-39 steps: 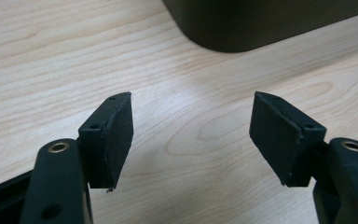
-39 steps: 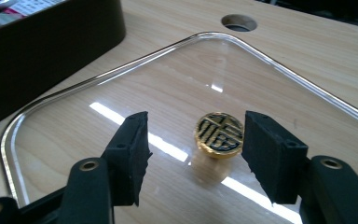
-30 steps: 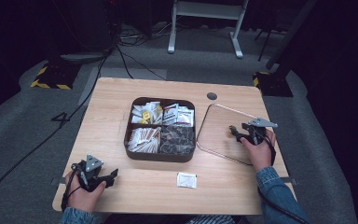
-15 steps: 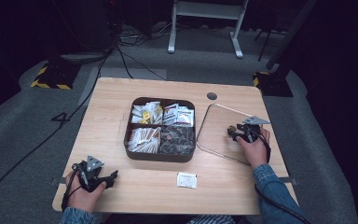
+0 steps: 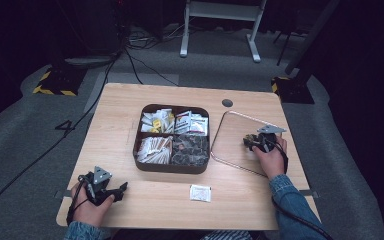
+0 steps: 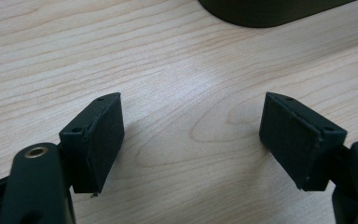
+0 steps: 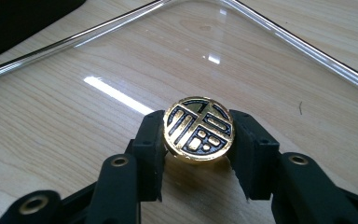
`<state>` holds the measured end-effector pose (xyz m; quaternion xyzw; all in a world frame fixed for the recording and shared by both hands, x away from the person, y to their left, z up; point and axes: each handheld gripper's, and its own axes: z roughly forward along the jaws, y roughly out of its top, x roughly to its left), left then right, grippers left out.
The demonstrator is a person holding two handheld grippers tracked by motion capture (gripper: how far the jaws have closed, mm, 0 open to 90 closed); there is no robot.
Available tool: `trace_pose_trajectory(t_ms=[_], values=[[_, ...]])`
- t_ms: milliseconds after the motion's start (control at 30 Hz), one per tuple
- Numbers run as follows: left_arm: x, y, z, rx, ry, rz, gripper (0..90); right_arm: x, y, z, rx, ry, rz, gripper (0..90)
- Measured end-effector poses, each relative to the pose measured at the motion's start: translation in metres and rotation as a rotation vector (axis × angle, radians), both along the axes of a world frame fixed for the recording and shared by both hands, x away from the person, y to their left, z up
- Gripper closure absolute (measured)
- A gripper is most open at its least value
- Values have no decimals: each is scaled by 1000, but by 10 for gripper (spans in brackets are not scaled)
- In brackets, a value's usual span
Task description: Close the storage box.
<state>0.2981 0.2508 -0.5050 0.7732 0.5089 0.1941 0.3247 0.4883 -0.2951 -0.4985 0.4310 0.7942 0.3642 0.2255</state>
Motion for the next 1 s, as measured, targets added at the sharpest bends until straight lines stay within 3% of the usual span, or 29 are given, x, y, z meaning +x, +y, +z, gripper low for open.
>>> trace_pose_trajectory(t_ms=[300, 1000], values=[[0, 0, 0, 0, 0, 0, 224, -3, 1, 4, -27, -23, -6, 588], [1, 0, 0, 2, 0, -6, 221, -21, 3, 54, 54, -70, 33, 588]])
